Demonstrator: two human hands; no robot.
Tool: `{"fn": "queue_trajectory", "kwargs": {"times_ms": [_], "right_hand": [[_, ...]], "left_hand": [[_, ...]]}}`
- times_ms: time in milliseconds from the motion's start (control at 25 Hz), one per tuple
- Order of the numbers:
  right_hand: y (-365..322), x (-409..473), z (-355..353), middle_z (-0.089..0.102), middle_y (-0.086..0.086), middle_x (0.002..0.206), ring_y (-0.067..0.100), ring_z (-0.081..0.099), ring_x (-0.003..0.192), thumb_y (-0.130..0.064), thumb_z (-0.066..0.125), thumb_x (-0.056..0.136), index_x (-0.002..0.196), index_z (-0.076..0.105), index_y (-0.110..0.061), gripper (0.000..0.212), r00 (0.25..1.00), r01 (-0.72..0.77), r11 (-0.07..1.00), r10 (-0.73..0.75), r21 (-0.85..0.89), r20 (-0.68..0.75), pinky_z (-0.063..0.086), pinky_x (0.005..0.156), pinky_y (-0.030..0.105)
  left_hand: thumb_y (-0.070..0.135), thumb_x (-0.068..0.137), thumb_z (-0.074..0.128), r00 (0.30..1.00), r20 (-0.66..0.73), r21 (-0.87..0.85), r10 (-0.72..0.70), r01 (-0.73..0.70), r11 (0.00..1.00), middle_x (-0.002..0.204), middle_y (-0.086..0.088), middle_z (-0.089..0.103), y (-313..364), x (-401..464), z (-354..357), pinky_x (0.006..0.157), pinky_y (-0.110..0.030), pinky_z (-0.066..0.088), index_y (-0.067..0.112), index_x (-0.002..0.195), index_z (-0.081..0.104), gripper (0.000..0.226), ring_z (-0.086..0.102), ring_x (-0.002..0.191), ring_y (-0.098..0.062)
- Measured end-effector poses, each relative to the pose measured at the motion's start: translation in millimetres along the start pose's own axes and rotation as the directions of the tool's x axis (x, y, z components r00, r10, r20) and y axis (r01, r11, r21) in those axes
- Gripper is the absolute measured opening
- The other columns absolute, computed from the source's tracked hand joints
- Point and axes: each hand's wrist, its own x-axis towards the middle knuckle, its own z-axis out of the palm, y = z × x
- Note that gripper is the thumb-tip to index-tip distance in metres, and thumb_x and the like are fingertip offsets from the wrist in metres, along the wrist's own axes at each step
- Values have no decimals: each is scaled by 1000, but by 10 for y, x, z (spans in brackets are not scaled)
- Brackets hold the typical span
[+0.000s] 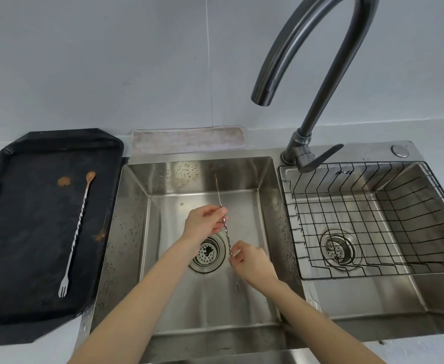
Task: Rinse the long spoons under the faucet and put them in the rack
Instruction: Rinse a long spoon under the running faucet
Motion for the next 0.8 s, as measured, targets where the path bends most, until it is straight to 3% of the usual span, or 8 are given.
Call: {"fn": "queue_trajectory", "kwargs": {"times_ms": [120, 280, 400, 520, 640, 800], "right_hand": [[-31, 14, -108, 72, 8, 101, 28, 63, 99, -26, 51, 85, 98, 62, -19, 18, 1000, 23, 998, -22, 57, -12, 50, 87, 33], [-89, 25, -710, 71, 4, 87, 16, 62, 80, -24, 54, 88, 94, 64, -14, 15, 956, 136, 971, -76, 198, -284, 46, 68, 22], [-101, 21, -1238, 62, -4, 79, 13, 60, 74, -21, 55, 88, 95, 56, -15, 9, 841, 229, 918, -19, 324, -541, 50, 68, 22], [-116, 56, -1599, 52, -1, 91, 11, 53, 73, -21, 58, 86, 113, 45, -8, 33, 682, 287, 867, 114, 407, -723, 49, 74, 28], [-122, 176, -1793, 39, 2, 109, 11, 50, 72, -26, 58, 86, 129, 36, -11, 51, 663, 263, 886, 121, 381, -738, 44, 78, 29], [-57, 305, -1903, 42, 4, 105, 21, 56, 80, -25, 56, 87, 116, 49, -13, 32, 672, 251, 916, 67, 312, -738, 53, 84, 43]], "left_hand": [[17, 84, 60, 1000, -7, -33, -17, 17, 999, 74, -4, 65, -28, 78, 38, 73, -25, 52, 16, 75, 64, 10, 60, 69, -19], [17, 85, 59, 999, 22, -70, -28, 30, 997, 75, -5, 64, 40, 142, 97, 68, -23, 53, 15, 81, 64, 7, 61, 67, -16], [19, 84, 60, 1000, 23, -56, -15, 16, 998, 74, -3, 63, 127, 163, 158, 61, -19, 53, 13, 86, 64, 7, 60, 65, -14], [19, 83, 61, 999, 34, -77, 3, 0, 997, 73, -3, 63, 200, 160, 204, 58, -17, 54, 14, 86, 63, 6, 59, 64, -13], [19, 83, 61, 999, 41, -88, 19, -16, 996, 73, -2, 63, 247, 144, 239, 59, -16, 55, 17, 84, 63, 3, 59, 64, -12], [20, 83, 61, 999, 44, -82, 31, -27, 996, 75, 0, 64, 253, 128, 242, 62, -17, 55, 19, 81, 65, 4, 60, 67, -11]]}}
